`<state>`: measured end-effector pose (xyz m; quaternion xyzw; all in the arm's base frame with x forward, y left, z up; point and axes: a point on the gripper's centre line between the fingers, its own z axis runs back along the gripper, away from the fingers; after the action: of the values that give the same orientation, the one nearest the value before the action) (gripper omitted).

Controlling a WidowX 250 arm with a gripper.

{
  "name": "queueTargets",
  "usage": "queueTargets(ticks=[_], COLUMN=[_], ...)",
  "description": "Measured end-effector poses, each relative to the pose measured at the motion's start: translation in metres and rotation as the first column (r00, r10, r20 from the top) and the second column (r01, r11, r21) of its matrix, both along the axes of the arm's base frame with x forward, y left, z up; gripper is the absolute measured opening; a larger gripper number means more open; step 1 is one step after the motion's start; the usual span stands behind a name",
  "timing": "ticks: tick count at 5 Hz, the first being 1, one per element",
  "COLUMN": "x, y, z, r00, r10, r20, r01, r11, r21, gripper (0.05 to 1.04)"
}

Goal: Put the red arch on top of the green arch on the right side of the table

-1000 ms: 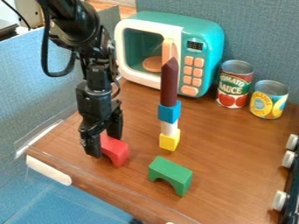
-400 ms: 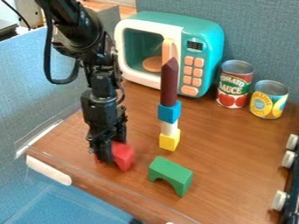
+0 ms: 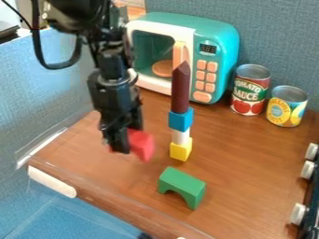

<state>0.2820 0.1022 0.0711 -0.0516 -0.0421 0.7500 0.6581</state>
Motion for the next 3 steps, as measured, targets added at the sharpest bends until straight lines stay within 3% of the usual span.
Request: queueTargets(ticks=[1, 2, 3], x=[0.007, 0.019, 0.024], y=[-0.017, -0.037, -0.057], z=[0.007, 0.02, 0.024], r00=[1.0, 0.996, 0.992], r10=[-0.029, -0.088, -0.125], r20=[-0.001, -0.003, -0.036], r01=[0.029, 0.088, 0.125], r11=[0.999, 0.996, 0.992], r21=[-0.021, -0.005, 0.016], gripper=[0.591, 0.591, 0.591])
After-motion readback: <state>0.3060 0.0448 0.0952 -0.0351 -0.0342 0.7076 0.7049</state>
